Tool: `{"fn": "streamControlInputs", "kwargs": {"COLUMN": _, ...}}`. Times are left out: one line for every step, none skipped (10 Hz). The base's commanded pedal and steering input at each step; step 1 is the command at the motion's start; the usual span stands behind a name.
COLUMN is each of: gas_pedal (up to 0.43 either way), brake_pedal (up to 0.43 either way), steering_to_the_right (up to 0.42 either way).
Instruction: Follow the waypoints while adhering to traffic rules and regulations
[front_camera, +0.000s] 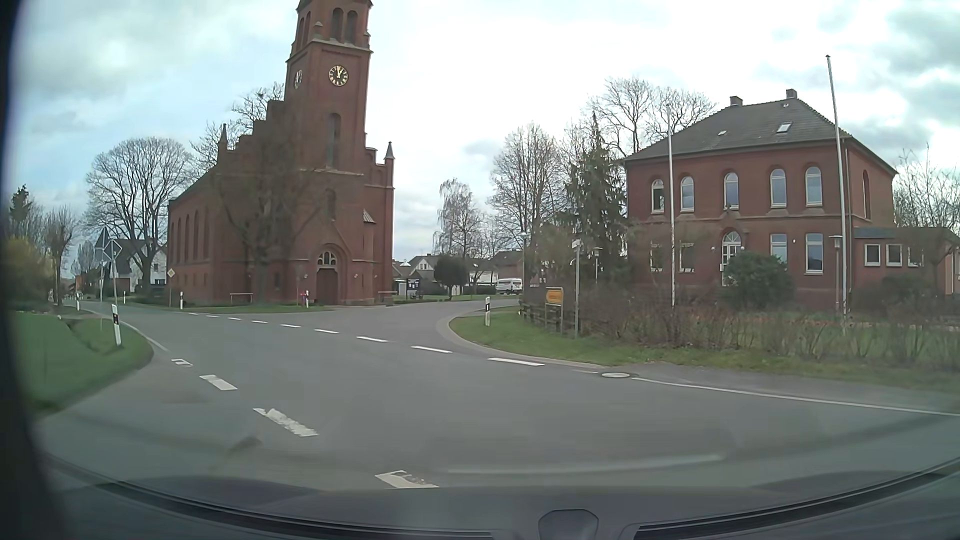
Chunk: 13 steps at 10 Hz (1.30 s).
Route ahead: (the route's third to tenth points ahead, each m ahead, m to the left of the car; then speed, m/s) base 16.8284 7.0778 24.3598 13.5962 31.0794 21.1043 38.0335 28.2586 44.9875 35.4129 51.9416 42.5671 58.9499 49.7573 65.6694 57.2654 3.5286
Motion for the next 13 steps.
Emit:
{"fn": "streamControlInputs", "kwargs": {"gas_pedal": 0.28, "brake_pedal": 0.0, "steering_to_the_right": -0.093}}
{"fn": "streamControlInputs", "kwargs": {"gas_pedal": 0.287, "brake_pedal": 0.0, "steering_to_the_right": -0.106}}
{"fn": "streamControlInputs", "kwargs": {"gas_pedal": 0.311, "brake_pedal": 0.0, "steering_to_the_right": -0.114}}
{"fn": "streamControlInputs", "kwargs": {"gas_pedal": 0.319, "brake_pedal": 0.0, "steering_to_the_right": -0.121}}
{"fn": "streamControlInputs", "kwargs": {"gas_pedal": 0.331, "brake_pedal": 0.0, "steering_to_the_right": -0.13}}
{"fn": "streamControlInputs", "kwargs": {"gas_pedal": 0.339, "brake_pedal": 0.0, "steering_to_the_right": -0.138}}
{"fn": "streamControlInputs", "kwargs": {"gas_pedal": 0.358, "brake_pedal": 0.0, "steering_to_the_right": -0.146}}
{"fn": "streamControlInputs", "kwargs": {"gas_pedal": 0.37, "brake_pedal": 0.0, "steering_to_the_right": -0.154}}
{"fn": "streamControlInputs", "kwargs": {"gas_pedal": 0.37, "brake_pedal": 0.0, "steering_to_the_right": -0.157}}
{"fn": "streamControlInputs", "kwargs": {"gas_pedal": 0.37, "brake_pedal": 0.0, "steering_to_the_right": -0.163}}
{"fn": "streamControlInputs", "kwargs": {"gas_pedal": 0.37, "brake_pedal": 0.0, "steering_to_the_right": -0.172}}
{"fn": "streamControlInputs", "kwargs": {"gas_pedal": 0.37, "brake_pedal": 0.0, "steering_to_the_right": -0.179}}
{"fn": "streamControlInputs", "kwargs": {"gas_pedal": 0.37, "brake_pedal": 0.0, "steering_to_the_right": -0.186}}
